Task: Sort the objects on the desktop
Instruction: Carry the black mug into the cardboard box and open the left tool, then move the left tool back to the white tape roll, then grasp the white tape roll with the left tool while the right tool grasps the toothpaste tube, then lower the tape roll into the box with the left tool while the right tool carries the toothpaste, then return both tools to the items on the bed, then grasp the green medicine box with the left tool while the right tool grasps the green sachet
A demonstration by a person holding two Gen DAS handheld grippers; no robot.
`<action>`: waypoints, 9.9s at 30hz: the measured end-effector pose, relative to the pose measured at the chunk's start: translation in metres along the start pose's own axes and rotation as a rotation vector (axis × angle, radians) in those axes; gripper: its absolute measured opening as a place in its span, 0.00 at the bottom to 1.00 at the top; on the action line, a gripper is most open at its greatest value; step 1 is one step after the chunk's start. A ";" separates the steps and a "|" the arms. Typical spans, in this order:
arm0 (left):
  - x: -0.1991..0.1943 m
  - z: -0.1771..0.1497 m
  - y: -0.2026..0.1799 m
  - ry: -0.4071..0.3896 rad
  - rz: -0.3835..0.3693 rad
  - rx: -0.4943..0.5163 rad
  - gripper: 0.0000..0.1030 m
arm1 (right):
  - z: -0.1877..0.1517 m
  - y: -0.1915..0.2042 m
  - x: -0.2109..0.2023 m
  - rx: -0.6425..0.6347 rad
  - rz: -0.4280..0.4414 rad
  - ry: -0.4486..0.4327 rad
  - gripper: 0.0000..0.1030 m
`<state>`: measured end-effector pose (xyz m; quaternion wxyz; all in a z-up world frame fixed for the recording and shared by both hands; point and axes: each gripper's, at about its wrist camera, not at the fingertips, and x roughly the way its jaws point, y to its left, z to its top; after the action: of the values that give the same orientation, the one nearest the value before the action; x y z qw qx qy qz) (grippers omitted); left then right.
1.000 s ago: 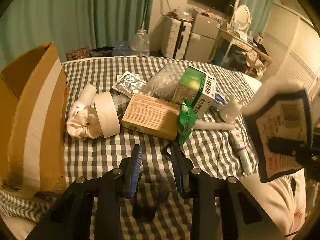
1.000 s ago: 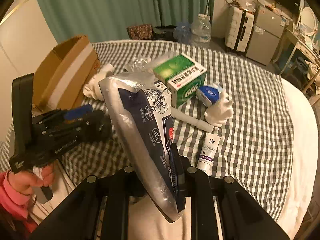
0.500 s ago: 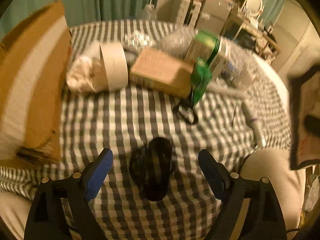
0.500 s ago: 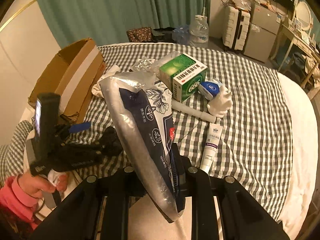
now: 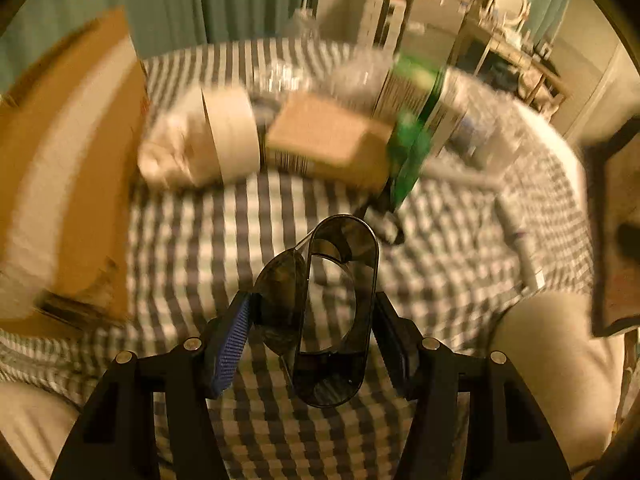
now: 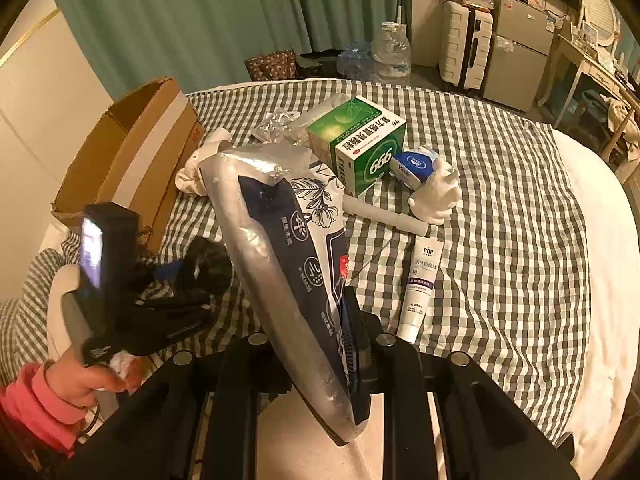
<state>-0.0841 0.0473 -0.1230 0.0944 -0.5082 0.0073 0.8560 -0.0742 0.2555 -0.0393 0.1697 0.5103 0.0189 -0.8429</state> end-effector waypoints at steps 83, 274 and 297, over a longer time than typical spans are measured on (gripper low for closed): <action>-0.073 0.045 -0.001 -0.222 0.151 -0.140 1.00 | 0.001 -0.074 -0.010 0.317 -0.229 -0.109 0.66; 0.060 0.100 -0.054 -0.079 0.073 0.042 1.00 | 0.044 -0.091 0.090 0.360 0.047 -0.166 0.24; 0.105 0.169 -0.111 -0.072 -0.107 0.202 0.81 | 0.025 -0.133 0.079 0.467 0.036 -0.163 0.24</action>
<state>-0.2614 0.1911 -0.1232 0.1910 -0.4648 0.0628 0.8623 -0.1698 0.3547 -0.1145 0.0633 0.4662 -0.1992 -0.8596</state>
